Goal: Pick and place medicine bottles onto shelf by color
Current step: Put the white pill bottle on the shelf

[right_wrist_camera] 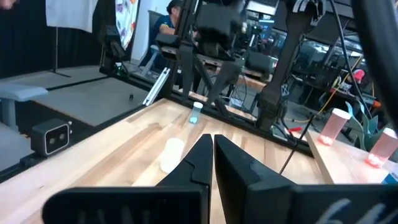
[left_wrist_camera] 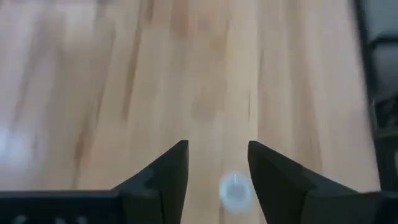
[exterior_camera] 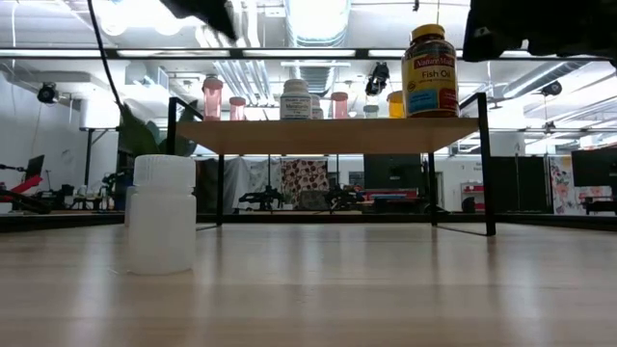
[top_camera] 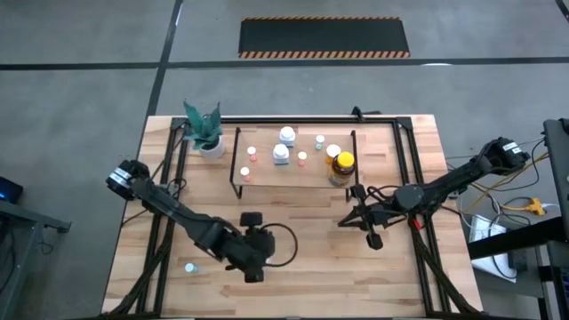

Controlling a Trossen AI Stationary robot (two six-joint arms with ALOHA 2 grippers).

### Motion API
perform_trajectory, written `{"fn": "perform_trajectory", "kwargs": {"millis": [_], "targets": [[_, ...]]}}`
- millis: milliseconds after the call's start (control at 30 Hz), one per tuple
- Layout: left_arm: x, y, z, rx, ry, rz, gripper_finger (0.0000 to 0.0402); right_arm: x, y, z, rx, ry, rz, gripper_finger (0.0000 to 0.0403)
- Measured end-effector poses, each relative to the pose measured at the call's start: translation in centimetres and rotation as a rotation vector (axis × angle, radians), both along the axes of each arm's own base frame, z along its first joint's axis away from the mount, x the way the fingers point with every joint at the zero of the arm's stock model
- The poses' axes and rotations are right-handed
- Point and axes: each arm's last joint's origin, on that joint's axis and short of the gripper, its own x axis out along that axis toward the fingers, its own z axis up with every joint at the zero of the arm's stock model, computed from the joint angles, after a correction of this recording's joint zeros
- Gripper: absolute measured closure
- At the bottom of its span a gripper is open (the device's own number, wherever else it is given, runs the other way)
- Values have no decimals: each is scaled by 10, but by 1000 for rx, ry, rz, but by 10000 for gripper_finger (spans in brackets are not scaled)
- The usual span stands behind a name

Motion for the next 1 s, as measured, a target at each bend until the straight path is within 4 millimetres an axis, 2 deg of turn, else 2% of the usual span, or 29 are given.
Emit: {"fn": "perform_trajectory", "kwargs": {"millis": [100,167,300,400,467,600,733,867,1000], "targets": [[-6,0,-3,-69,178,19,236,0,0,0,-6,-2,0,394],[-8,-1,-4,-105,234,6,214,1,0,2,-6,-9,0,394],[-8,-1,-11,-93,250,29,156,2,1,4,13,-3,0,394],[-3,-3,-23,-32,267,7,116,2,1,1,7,21,0,394],[3,-8,-35,0,277,-39,104,2,1,-1,5,38,0,394],[14,-19,-60,61,310,-126,103,2,1,-1,23,47,-1,394],[19,-21,-76,91,349,-131,110,2,1,-1,22,47,-1,394],[21,-22,-81,92,356,-122,122,2,1,-1,22,49,-1,394],[21,-22,-80,86,348,-118,155,2,1,-1,22,49,-1,394]]}}
